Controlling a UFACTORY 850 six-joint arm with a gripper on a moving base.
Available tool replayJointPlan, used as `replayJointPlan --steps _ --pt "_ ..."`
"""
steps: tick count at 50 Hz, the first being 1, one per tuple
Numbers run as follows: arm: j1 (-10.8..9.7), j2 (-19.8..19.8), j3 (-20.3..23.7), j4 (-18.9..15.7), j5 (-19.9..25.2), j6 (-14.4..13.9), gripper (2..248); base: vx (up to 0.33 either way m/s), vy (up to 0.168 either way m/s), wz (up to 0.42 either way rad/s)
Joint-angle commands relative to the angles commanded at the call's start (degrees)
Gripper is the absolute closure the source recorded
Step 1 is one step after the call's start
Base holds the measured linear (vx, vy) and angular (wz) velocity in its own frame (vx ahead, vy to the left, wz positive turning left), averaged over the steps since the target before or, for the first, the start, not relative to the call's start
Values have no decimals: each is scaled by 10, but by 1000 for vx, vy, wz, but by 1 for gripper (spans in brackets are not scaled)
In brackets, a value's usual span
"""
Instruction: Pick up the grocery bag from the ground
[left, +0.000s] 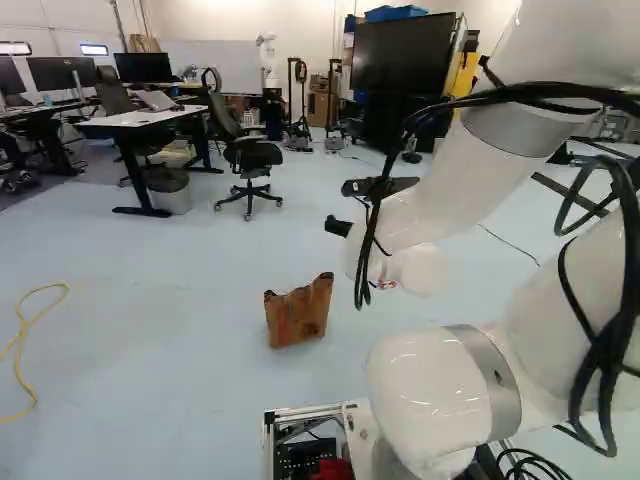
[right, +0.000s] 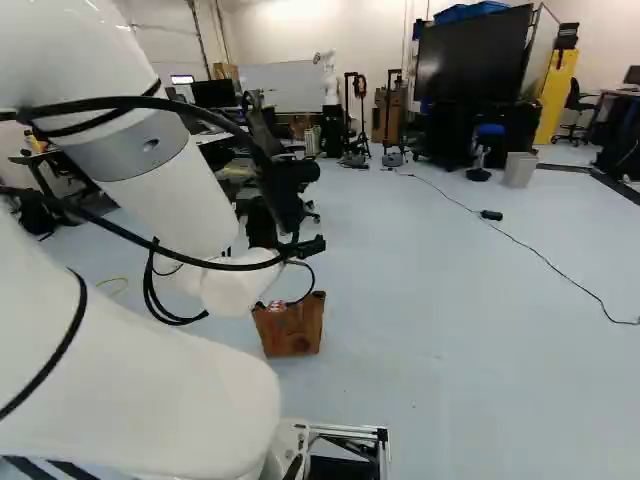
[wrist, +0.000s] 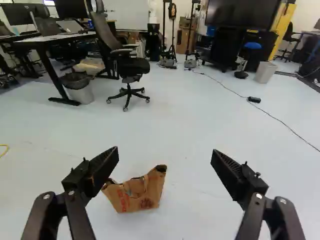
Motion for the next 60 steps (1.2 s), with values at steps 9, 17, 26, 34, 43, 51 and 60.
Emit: replayJointPlan --steps 9,17,26,34,43,51,60 --pt "0 0 0 0 0 0 3 192 60 262" --pt "0 0 0 0 0 0 3 204 58 242" --pt "0 0 0 0 0 0 3 234 14 42" --pt "-2 -41 -35 0 0 0 3 126 5 0" --pt "-5 -71 -62 0 0 0 3 -2 -1 -1" --pt "-7 -98 -87 0 -2 0 3 0 0 0" --pt "-9 -127 -115 0 -17 0 3 0 0 0"
